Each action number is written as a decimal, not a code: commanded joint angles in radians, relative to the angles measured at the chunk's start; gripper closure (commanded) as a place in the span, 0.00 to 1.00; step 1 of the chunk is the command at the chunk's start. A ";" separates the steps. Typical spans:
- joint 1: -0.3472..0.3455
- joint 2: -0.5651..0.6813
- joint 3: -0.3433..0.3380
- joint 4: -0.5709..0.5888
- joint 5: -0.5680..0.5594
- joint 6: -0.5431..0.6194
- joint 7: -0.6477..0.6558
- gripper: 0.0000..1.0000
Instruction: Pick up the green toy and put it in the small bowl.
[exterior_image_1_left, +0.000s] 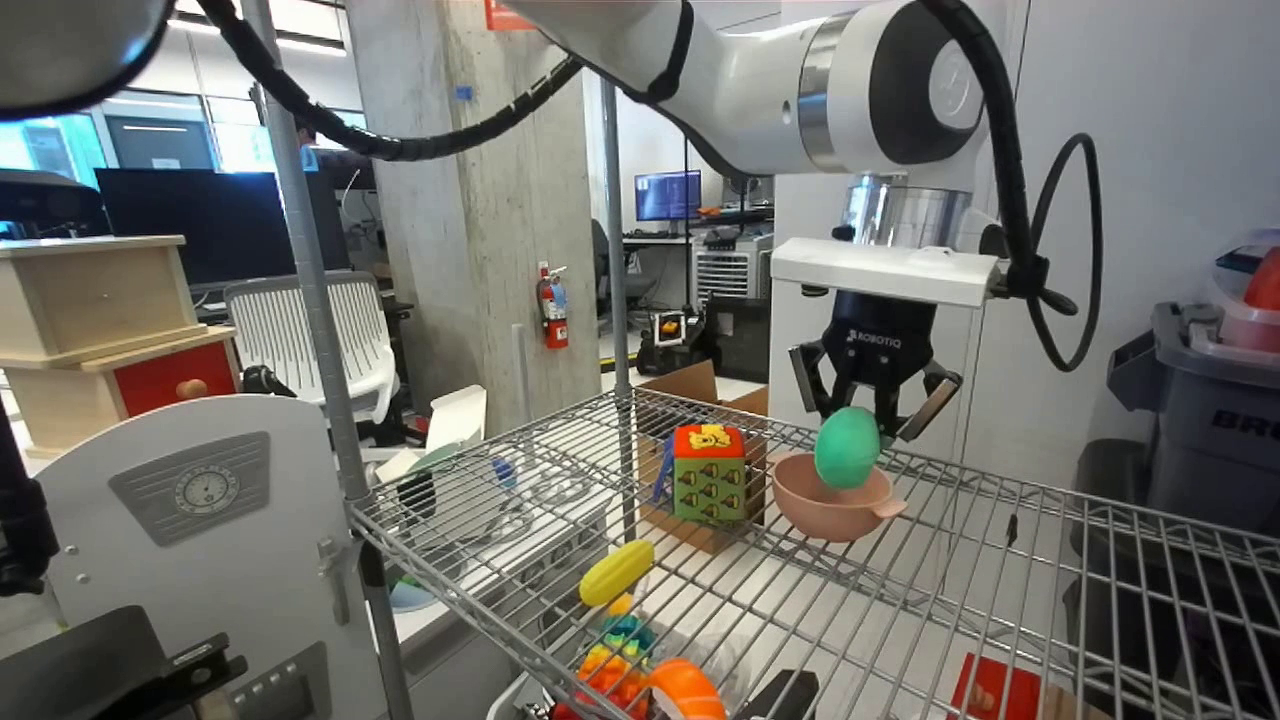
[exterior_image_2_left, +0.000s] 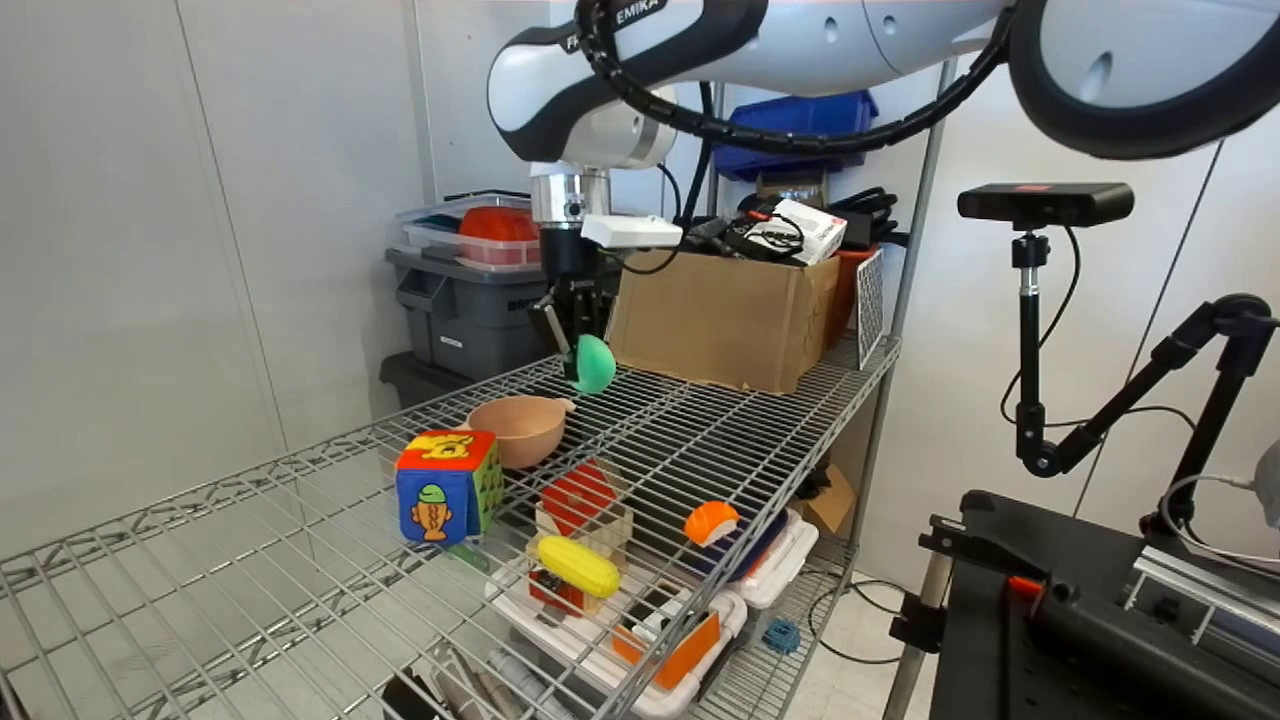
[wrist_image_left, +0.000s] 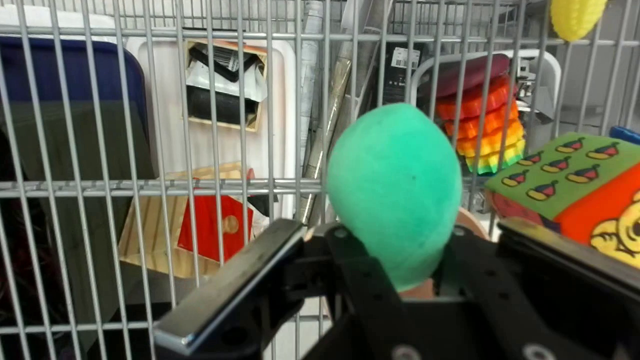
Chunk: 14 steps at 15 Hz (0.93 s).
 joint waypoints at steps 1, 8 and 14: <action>0.013 0.008 0.031 0.055 0.024 -0.032 0.008 0.95; 0.040 0.015 0.046 0.061 0.042 -0.003 0.056 0.95; 0.034 0.038 0.048 0.071 0.090 0.111 0.139 0.95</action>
